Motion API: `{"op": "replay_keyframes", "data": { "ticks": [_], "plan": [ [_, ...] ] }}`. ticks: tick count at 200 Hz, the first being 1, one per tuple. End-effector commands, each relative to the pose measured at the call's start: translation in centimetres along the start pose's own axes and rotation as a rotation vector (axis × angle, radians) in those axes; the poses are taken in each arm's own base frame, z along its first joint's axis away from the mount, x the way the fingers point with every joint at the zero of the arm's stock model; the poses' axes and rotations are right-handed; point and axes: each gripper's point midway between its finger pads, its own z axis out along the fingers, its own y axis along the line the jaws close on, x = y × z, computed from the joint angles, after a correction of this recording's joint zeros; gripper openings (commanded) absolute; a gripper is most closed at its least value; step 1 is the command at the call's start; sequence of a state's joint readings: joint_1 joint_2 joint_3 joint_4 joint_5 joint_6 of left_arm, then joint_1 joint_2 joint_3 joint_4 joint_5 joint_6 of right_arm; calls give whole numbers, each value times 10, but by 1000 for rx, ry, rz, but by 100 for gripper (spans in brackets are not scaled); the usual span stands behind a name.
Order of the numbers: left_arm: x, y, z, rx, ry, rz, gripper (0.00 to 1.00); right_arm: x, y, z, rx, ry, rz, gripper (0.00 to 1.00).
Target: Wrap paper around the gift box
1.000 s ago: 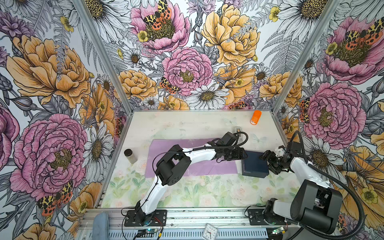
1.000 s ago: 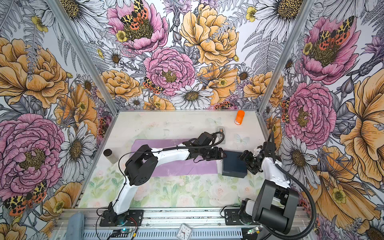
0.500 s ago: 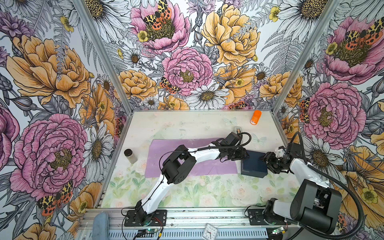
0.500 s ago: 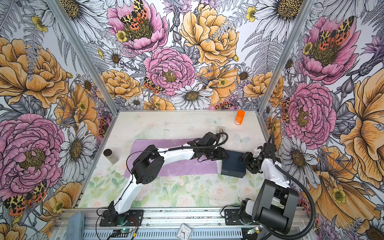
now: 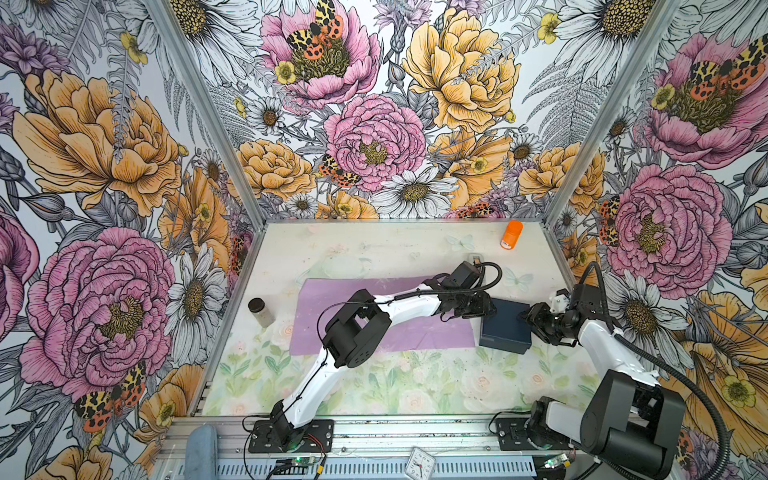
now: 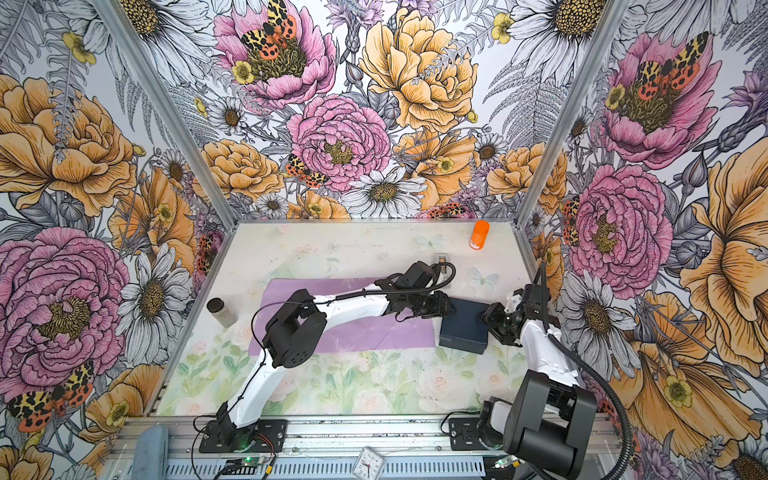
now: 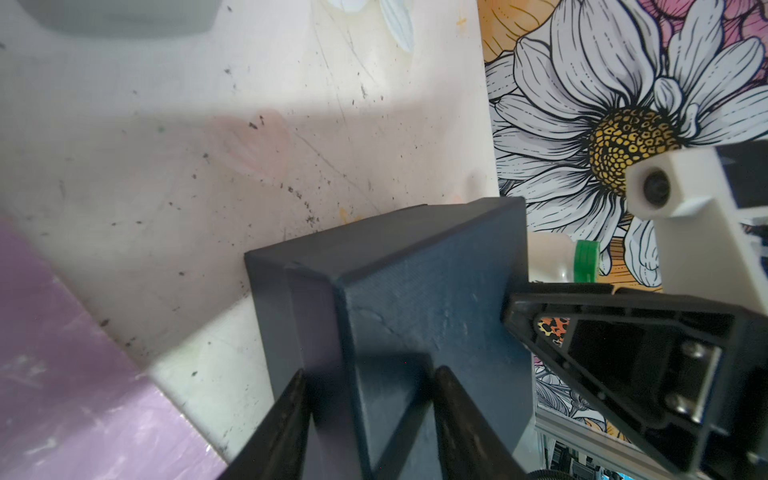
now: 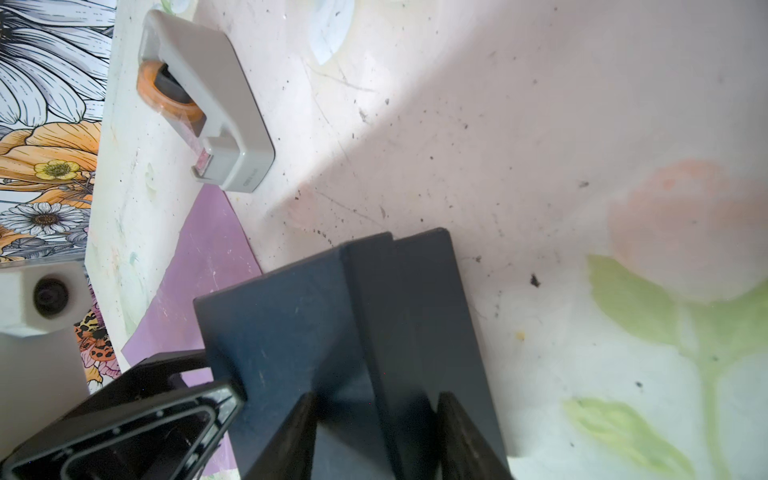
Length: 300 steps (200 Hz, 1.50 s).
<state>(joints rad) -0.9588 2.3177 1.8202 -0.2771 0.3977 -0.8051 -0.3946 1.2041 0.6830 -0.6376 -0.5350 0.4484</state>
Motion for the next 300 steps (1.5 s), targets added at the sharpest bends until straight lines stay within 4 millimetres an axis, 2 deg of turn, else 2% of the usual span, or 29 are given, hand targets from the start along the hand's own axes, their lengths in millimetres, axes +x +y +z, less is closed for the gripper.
{"op": "replay_keyframes", "data": {
  "ticks": [1,23,45,83,107,125,157,178,230,255,300],
  "plan": [
    [-6,-58,-20,119,-28,84,48,8,21,-2,-79,20,-20,47],
    [-7,-61,-24,117,-37,92,48,8,17,0,-59,19,-19,47],
    [-6,-47,-19,79,-30,82,48,6,3,4,9,13,-3,54],
    [-1,-16,-11,15,-12,42,59,11,-11,14,58,54,22,66],
    [5,-11,-5,13,10,32,62,17,-16,20,66,81,34,69],
    [10,-13,1,20,28,32,61,21,-16,23,58,102,32,68],
    [14,-18,5,35,43,36,56,21,-9,21,25,95,22,54],
    [11,-28,0,51,36,45,54,18,0,15,-5,68,10,48],
    [-4,-66,-27,109,-4,91,53,17,21,2,-68,32,-11,47],
    [-7,-70,-34,111,-13,98,53,20,23,3,-68,31,-13,47],
    [-6,-62,-41,86,-21,95,52,27,26,10,-74,42,-19,46]
  ]
}}
